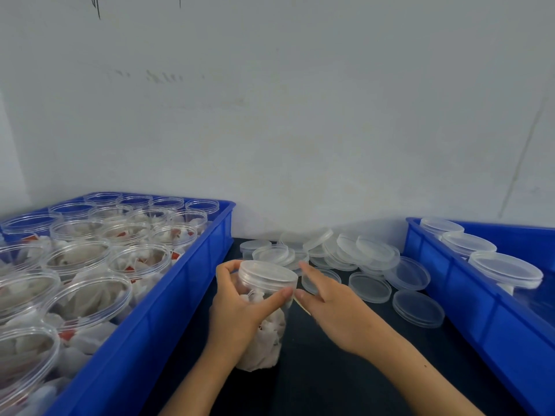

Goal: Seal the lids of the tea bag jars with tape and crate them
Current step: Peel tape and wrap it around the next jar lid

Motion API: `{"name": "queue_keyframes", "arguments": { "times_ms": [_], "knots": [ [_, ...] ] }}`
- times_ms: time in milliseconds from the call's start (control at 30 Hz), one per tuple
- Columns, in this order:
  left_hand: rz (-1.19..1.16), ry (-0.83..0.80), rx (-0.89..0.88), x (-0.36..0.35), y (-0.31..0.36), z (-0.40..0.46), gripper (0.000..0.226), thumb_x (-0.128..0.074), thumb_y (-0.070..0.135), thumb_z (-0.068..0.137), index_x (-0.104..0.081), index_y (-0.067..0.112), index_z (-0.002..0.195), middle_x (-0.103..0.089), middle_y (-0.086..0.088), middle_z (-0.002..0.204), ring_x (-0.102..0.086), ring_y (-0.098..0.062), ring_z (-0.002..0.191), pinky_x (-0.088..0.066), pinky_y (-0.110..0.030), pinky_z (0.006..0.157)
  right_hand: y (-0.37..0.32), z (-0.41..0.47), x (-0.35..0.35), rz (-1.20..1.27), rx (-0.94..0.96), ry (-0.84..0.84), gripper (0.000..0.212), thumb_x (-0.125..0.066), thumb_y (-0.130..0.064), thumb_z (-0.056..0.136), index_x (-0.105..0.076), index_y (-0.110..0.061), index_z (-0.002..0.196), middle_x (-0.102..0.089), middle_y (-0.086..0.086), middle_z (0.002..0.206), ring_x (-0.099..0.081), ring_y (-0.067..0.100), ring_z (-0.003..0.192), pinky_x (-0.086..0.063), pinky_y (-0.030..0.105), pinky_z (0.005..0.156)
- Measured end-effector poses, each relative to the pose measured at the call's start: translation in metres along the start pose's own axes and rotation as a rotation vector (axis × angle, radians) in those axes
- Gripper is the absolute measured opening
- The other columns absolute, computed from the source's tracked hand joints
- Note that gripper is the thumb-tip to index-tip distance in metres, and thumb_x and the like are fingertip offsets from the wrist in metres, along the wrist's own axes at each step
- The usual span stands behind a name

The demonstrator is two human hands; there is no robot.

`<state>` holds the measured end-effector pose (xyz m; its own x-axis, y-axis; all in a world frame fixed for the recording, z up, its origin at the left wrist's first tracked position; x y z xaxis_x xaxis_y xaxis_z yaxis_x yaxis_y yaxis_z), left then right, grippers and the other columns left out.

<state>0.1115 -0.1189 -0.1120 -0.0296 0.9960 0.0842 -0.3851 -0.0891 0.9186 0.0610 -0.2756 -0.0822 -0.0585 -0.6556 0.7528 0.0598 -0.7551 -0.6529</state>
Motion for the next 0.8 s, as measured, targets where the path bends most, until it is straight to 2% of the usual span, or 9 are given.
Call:
{"name": "queue_keyframes", "arguments": {
  "times_ms": [67,133,200,267,333,400,633,733,800],
  "knots": [
    [-0.034,0.012,0.028,0.002,-0.003,0.000,0.080,-0.081,0.062,0.039,-0.043,0.039,0.106,-0.059,0.012,0.113,-0.059,0.002,0.097,-0.045,-0.018,0.076,0.006,0.000,-0.003,0.058,-0.092,-0.007,0.070,-0.040,-0.062,0.093,-0.012,-0.038,0.152,-0.048,-0.006,0.089,-0.046,0.014,0.087,-0.040,0.031,0.085],
    [-0.058,0.019,0.044,0.003,-0.005,0.000,0.079,-0.082,0.062,0.040,-0.044,0.040,0.106,-0.060,0.010,0.115,-0.059,-0.002,0.100,-0.045,-0.018,0.075,0.010,-0.001,-0.004,0.046,-0.153,-0.005,0.071,-0.041,-0.068,0.089,-0.026,-0.031,0.147,-0.045,-0.005,0.088,-0.045,0.014,0.084,-0.039,0.030,0.079],
    [-0.062,0.020,0.044,0.003,-0.005,0.001,0.079,-0.081,0.062,0.040,-0.044,0.040,0.105,-0.060,0.010,0.114,-0.059,-0.002,0.099,-0.045,-0.017,0.074,0.010,-0.002,0.001,0.001,-0.175,0.016,0.061,-0.041,-0.070,0.086,-0.049,-0.022,0.124,-0.053,-0.006,0.084,-0.053,0.014,0.081,-0.044,0.031,0.075],
    [-0.054,0.016,0.036,0.004,-0.005,0.001,0.079,-0.080,0.062,0.039,-0.045,0.039,0.106,-0.060,0.010,0.114,-0.060,-0.003,0.099,-0.046,-0.018,0.074,0.008,-0.002,0.006,-0.038,-0.151,0.019,0.055,-0.041,-0.068,0.088,-0.062,-0.017,0.089,-0.055,-0.006,0.067,-0.053,0.013,0.066,-0.045,0.034,0.070],
    [-0.058,0.004,0.028,0.003,-0.004,0.000,0.080,-0.080,0.059,0.038,-0.046,0.038,0.108,-0.062,0.010,0.112,-0.062,-0.003,0.097,-0.049,-0.020,0.075,0.005,-0.003,0.009,-0.076,-0.114,-0.010,0.059,-0.041,-0.064,0.090,-0.065,-0.017,0.064,-0.049,-0.009,0.048,-0.048,0.011,0.053,-0.042,0.029,0.062],
    [-0.097,-0.014,0.035,0.002,-0.003,0.000,0.083,-0.081,0.057,0.037,-0.045,0.038,0.109,-0.064,0.009,0.108,-0.065,-0.002,0.091,-0.051,-0.019,0.071,0.004,-0.003,0.014,-0.131,-0.094,-0.012,0.061,-0.039,-0.063,0.091,-0.062,-0.017,0.058,-0.045,-0.007,0.040,-0.045,0.009,0.047,-0.037,0.026,0.058],
    [-0.248,-0.110,0.121,-0.005,-0.005,0.000,0.088,-0.086,0.044,0.039,-0.044,0.035,0.116,-0.073,0.002,0.093,-0.070,-0.002,0.082,-0.051,-0.014,0.061,0.009,-0.002,0.019,-0.224,-0.075,-0.031,0.052,-0.034,-0.061,0.095,-0.059,-0.018,0.078,-0.051,-0.006,0.068,-0.046,0.008,0.058,-0.033,0.025,0.057],
    [-0.299,-0.147,0.156,-0.006,-0.010,0.002,0.090,-0.095,0.038,0.047,-0.043,0.037,0.119,-0.075,-0.001,0.096,-0.070,-0.015,0.093,-0.054,-0.025,0.075,0.007,0.000,0.020,-0.265,-0.035,0.020,0.047,-0.033,-0.063,0.093,-0.053,-0.022,0.105,-0.053,-0.009,0.078,-0.051,0.008,0.071,-0.040,0.029,0.067],
    [-0.307,-0.155,0.170,-0.006,-0.013,0.004,0.092,-0.089,0.043,0.040,-0.042,0.039,0.118,-0.073,-0.002,0.102,-0.069,-0.019,0.099,-0.053,-0.033,0.086,0.003,-0.001,0.020,-0.248,0.025,0.036,0.041,-0.034,-0.062,0.095,-0.036,-0.038,0.128,-0.058,-0.007,0.080,-0.054,0.007,0.073,-0.042,0.031,0.068]
  ]
}}
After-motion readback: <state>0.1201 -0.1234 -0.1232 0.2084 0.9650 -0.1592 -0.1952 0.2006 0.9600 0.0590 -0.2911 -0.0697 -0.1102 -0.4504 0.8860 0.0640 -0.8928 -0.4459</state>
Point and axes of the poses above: each hand's wrist, its own z-axis towards the middle knuckle, its own x-axis out of the back of the hand, y = z × x, the point moved 6 cm from there along z, towards the middle knuckle
